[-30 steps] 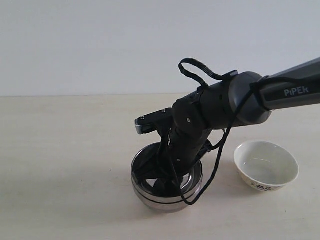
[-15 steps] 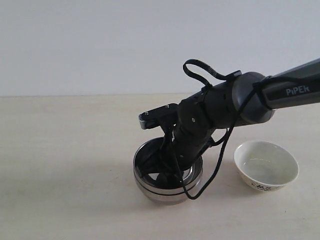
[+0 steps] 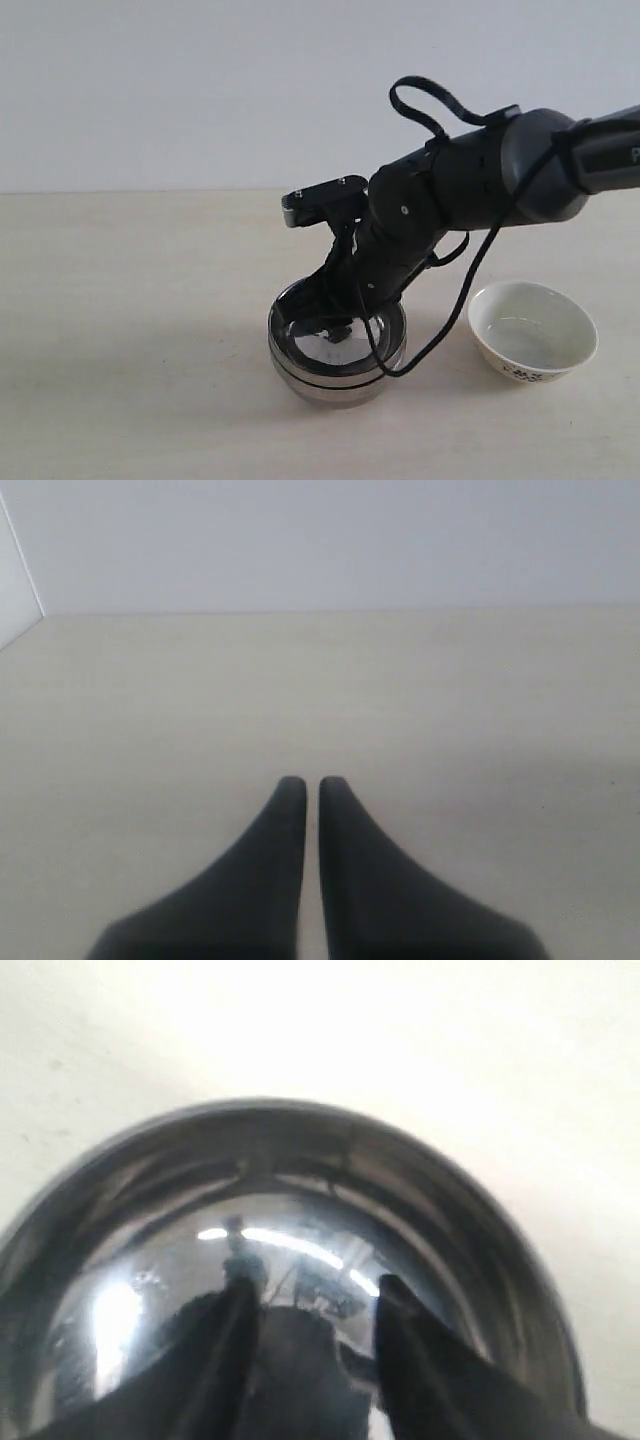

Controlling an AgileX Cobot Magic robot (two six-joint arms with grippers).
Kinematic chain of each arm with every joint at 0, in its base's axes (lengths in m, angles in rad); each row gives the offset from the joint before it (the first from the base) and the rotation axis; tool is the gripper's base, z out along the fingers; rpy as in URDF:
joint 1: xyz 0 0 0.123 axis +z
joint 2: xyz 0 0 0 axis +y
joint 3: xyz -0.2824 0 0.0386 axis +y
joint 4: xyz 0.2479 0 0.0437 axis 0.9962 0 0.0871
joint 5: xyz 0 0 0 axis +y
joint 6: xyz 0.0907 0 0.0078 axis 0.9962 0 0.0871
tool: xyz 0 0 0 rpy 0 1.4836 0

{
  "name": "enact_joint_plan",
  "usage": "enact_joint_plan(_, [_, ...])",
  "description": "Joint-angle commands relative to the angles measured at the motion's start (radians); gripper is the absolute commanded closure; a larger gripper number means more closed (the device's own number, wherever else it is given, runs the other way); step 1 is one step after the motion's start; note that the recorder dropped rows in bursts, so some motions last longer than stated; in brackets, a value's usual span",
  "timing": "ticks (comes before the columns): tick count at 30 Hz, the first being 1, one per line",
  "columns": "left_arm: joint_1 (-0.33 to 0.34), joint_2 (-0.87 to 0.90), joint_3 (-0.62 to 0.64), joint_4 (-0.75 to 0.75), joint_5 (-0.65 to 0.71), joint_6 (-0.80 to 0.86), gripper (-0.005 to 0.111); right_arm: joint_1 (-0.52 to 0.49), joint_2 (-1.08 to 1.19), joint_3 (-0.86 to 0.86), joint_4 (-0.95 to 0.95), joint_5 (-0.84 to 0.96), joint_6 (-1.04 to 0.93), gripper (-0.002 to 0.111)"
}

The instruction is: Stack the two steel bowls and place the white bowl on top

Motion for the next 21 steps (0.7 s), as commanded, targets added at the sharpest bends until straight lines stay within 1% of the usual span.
enact_joint_plan(1, [0.003, -0.004, 0.004, -0.011, -0.002, 0.003, 0.103, -0.009, -0.087, -0.001, -0.003, 0.057, -0.002, 0.061])
enact_joint_plan(7, [0.003, -0.004, 0.004, -0.011, -0.002, 0.003, 0.103, -0.009, -0.252, -0.001, -0.003, 0.13, -0.002, 0.061])
enact_joint_plan(9, [0.003, -0.004, 0.004, -0.011, -0.002, 0.003, 0.103, -0.009, -0.303, -0.001, -0.044, 0.18, 0.015, 0.061])
enact_joint_plan(10, [0.003, -0.004, 0.004, -0.011, -0.002, 0.003, 0.103, -0.014, -0.326, -0.001, -0.108, 0.219, 0.07, 0.061])
enact_joint_plan(12, [0.003, -0.004, 0.004, -0.011, -0.002, 0.003, 0.103, -0.057, -0.341, -0.001, -0.209, 0.294, 0.162, 0.061])
enact_joint_plan(13, [0.003, -0.004, 0.004, -0.011, -0.002, 0.003, 0.103, -0.083, -0.341, -0.001, -0.224, 0.317, 0.164, 0.061])
enact_joint_plan(16, [0.003, -0.004, 0.004, -0.011, -0.002, 0.003, 0.103, -0.173, -0.339, 0.007, -0.222, 0.37, 0.164, 0.061])
enact_joint_plan(21, [0.003, -0.004, 0.004, -0.011, -0.002, 0.003, 0.103, -0.33, -0.339, 0.063, -0.222, 0.372, 0.16, 0.061])
